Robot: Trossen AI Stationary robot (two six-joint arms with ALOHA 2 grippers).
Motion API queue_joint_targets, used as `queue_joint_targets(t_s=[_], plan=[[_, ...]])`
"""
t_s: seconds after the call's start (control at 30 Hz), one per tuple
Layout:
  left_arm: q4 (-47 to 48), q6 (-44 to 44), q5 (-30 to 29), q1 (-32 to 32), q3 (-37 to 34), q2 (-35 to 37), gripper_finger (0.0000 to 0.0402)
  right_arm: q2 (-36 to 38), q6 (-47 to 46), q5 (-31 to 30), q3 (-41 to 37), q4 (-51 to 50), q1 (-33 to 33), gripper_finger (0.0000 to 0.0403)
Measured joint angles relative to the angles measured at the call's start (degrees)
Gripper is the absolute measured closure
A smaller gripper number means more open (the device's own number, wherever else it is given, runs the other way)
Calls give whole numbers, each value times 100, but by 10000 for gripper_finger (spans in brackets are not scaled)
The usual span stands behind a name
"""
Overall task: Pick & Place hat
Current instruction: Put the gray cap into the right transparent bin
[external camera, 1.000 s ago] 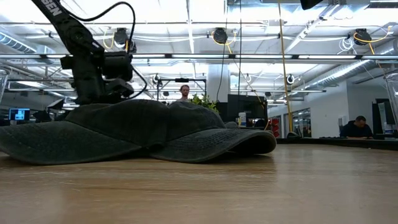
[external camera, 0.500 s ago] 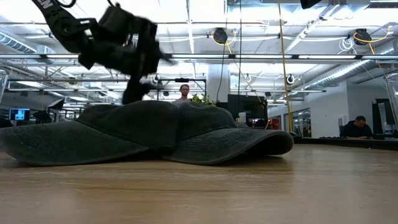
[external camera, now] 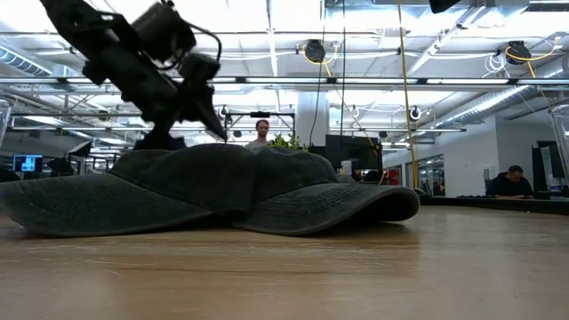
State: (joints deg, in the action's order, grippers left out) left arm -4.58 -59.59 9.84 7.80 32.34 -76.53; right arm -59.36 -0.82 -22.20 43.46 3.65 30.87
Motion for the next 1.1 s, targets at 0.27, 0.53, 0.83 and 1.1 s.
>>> queue_joint_targets(t_s=[0.27, 0.53, 0.83, 1.1], plan=[[2273, -192, -1143, -214, -11, 1448, 149, -4, 65, 2, -224, 414, 0, 179], [1893, -508, -1898, -275, -337, 1519, 149, -2, 171, 2, -269, 713, 0, 179], [-611, -985, -1316, -61, -1349, 830, 149, -2, 321, 25, -271, 755, -2, 179], [-1213, -1014, -1622, 67, -1385, 198, 149, -2, 372, 310, -269, 847, -2, 181]])
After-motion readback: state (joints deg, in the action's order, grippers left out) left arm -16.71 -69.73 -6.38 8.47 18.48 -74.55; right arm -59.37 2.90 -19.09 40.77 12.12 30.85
